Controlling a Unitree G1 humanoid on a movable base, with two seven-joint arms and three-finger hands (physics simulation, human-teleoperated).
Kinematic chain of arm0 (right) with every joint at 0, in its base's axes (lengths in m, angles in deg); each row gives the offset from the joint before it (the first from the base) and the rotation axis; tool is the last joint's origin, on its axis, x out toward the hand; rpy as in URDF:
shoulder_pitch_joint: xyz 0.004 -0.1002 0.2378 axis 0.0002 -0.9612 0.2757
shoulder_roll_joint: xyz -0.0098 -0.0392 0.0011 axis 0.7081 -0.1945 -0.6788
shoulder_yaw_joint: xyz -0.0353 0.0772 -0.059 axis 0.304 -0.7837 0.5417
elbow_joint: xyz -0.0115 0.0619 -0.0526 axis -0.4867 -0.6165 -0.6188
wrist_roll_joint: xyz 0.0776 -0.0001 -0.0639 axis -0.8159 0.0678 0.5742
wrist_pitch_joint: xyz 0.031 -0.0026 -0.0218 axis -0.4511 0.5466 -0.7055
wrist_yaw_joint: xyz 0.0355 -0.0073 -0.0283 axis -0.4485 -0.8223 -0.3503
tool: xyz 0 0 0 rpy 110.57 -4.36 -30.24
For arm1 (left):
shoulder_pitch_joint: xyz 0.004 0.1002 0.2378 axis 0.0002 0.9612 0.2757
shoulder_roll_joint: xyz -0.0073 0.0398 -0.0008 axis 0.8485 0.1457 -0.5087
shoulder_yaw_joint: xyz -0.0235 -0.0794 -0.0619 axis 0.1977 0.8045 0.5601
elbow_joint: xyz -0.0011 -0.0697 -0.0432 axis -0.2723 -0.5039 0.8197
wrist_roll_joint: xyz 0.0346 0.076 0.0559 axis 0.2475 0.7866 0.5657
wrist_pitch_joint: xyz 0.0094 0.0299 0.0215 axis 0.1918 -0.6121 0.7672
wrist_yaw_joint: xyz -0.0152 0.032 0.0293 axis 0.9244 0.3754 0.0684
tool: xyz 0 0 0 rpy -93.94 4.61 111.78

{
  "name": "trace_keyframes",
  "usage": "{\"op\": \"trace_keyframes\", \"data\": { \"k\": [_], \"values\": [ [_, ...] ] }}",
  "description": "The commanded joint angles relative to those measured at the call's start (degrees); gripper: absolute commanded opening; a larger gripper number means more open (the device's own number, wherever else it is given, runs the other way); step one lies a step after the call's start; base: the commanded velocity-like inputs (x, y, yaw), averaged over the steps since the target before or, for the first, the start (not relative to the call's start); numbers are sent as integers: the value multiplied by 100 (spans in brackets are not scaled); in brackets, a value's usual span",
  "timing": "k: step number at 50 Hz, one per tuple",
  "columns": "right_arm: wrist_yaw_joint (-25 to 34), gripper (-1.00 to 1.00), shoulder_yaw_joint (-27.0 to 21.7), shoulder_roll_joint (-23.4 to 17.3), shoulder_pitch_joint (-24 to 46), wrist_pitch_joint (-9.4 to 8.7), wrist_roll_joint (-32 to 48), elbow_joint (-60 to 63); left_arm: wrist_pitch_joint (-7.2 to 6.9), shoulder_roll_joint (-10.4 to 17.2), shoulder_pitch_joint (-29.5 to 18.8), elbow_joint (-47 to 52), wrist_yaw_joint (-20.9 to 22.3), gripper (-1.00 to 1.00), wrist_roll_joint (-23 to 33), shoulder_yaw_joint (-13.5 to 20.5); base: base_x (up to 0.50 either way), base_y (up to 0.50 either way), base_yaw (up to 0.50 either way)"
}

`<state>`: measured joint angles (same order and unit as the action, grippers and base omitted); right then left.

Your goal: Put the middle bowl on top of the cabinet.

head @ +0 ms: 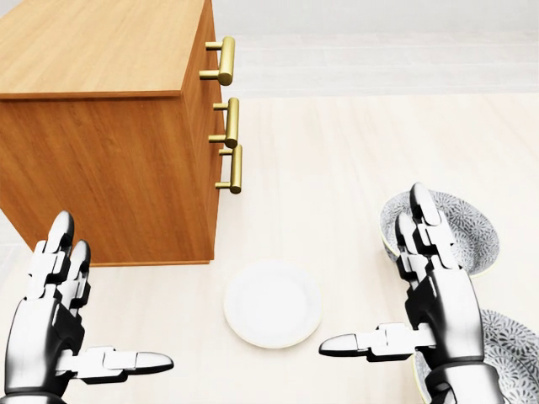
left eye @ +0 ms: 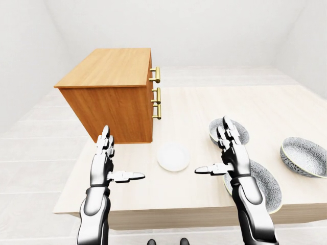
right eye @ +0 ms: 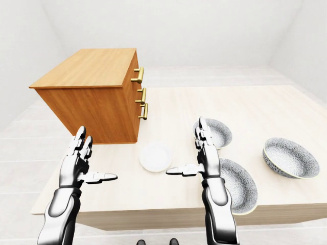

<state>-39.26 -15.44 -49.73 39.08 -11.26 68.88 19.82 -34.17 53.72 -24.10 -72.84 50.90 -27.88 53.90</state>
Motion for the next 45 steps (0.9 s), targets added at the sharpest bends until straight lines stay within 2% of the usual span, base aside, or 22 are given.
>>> {"op": "trace_keyframes", "data": {
  "k": [1, 6, 16, 19, 34, 38, 45],
  "values": [
    [29, 100, -6, -3, -33, 0, 1, 71, -38, -6, 44, 85, 26, 100, 9, 4, 0, 0, 0],
    [82, 100, -3, 2, -85, 0, -34, 135, -7, -16, 44, 61, 40, 100, -12, 19, 0, 0, 0],
    [87, 100, 16, 19, -99, 0, 0, 105, 55, -9, 36, -37, 29, 100, 38, 9, 33, 0, 0],
    [113, 100, 41, 15, -148, 0, 19, 138, 152, -13, 69, -72, 24, 100, 95, -15, 13, 0, 0],
    [151, 100, 69, 26, -221, 0, 34, 205, 130, -22, 123, 1, 86, 100, 33, 19, 0, 0, 0],
    [182, 100, 58, 21, -226, 0, 11, 195, 165, -21, 100, -56, 76, 100, 49, 24, 0, 0, 0],
    [180, 100, 52, 28, -222, 0, 38, 140, 128, -14, 88, -54, 70, 100, 44, 24, 15, 0, 0]
  ]
}}
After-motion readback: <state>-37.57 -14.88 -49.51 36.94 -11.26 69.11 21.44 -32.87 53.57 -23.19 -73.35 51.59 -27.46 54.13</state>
